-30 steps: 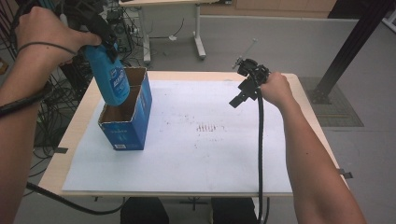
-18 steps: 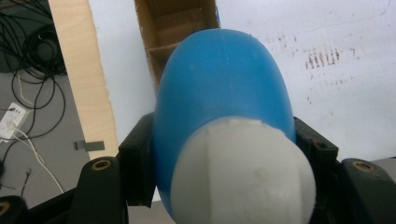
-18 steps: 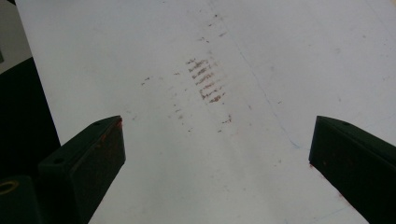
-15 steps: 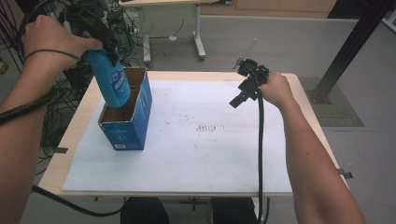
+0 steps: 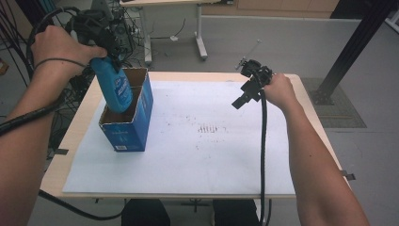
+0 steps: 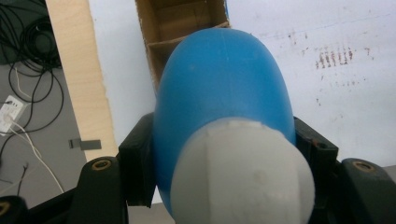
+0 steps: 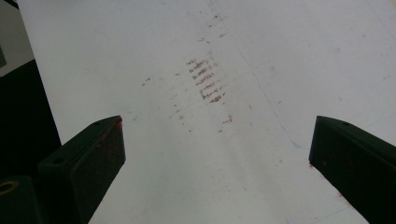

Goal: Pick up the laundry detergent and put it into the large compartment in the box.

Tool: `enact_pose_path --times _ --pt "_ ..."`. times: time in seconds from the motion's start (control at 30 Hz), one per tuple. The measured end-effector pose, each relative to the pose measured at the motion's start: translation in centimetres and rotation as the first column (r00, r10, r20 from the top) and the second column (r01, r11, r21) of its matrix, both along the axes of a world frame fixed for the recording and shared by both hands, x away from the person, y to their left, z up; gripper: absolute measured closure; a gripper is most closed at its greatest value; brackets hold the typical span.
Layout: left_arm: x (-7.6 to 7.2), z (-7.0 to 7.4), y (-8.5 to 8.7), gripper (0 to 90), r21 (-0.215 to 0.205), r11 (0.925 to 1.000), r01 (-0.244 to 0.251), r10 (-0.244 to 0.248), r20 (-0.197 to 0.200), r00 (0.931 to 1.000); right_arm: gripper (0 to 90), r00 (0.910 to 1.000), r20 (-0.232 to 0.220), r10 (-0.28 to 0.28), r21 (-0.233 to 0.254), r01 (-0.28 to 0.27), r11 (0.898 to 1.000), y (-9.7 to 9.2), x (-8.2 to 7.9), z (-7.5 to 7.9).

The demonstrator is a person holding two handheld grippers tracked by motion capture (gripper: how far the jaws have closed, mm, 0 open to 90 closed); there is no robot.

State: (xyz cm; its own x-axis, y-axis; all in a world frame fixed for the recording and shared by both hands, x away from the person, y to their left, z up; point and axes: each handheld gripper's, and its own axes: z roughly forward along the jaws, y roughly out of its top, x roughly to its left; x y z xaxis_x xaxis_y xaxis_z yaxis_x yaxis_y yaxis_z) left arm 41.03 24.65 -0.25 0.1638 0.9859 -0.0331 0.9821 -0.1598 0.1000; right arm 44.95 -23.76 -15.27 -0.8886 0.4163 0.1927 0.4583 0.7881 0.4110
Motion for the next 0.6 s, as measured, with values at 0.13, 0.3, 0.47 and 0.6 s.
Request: enact_pose_path --times 0.13,0.3,0.47,0.6 --pt "0.0 -0.5 0.1 37.6 0.002 1.0000 -0.008 0.008 -0.002 1.0000 3.8 1.0000 0.002 0.003 -0.001 -0.003 1.000 -0.1 0.0 0.0" --pt "0.2 -1.4 0.5 37.7 -0.007 0.9999 -0.015 0.015 -0.010 0.9998 3.8 1.0000 0.000 -0.003 0.002 0.003 1.000 -0.1 -0.1 -0.1" --pt "0.4 -2.4 0.4 37.6 0.000 0.9998 -0.019 0.019 -0.019 0.9996 3.8 1.0000 0.002 0.000 0.003 0.000 1.000 -0.1 -0.1 -0.1" --pt "0.5 -3.2 0.5 37.6 0.001 0.9998 -0.022 0.022 -0.025 0.9994 3.8 1.0000 0.001 -0.001 0.006 0.001 1.000 -0.2 -0.1 -0.2"
